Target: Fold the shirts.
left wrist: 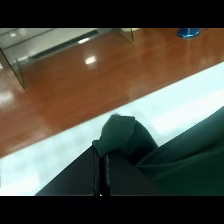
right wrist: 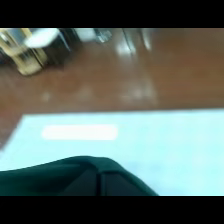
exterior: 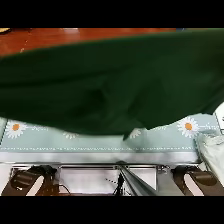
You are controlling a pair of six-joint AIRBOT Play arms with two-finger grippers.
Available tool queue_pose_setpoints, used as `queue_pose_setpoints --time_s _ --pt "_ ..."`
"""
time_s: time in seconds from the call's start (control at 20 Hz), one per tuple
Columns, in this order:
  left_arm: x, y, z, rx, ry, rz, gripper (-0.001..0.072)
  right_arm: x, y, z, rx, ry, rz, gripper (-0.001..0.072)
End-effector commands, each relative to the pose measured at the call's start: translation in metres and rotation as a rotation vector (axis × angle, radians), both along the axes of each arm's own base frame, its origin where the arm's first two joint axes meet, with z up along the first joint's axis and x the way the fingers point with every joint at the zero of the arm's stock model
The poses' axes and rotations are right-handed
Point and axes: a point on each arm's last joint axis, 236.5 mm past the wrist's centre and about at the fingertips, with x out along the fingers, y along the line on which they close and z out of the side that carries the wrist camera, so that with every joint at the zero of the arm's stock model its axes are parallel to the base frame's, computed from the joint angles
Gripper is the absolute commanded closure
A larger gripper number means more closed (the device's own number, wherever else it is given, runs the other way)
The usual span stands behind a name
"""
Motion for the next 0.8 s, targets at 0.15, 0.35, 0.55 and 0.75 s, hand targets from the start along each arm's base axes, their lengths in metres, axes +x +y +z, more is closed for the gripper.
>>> queue_pose_setpoints --time_s 0.15,0.35,0.55,0.75 --pt "0.047 -0.009 -0.064 0.044 0.291 0.002 0.0682 0.044 -0.041 -0.098 -0.284 0.394 -0.032 0.069" --pt "0.151 -0.014 -0.148 0.138 0.521 0.044 0.0682 0.151 -0.041 -0.172 -0.344 0.521 0.033 0.069" --pt "0.252 -0.016 -0.241 0.274 0.639 0.049 0.0682 0.258 -0.043 -0.24 -0.325 0.491 0.001 0.069" --pt "0.298 -0.029 -0.318 0.288 0.743 0.038 0.0681 0.316 -0.046 -0.288 -0.287 0.458 -0.051 0.0689"
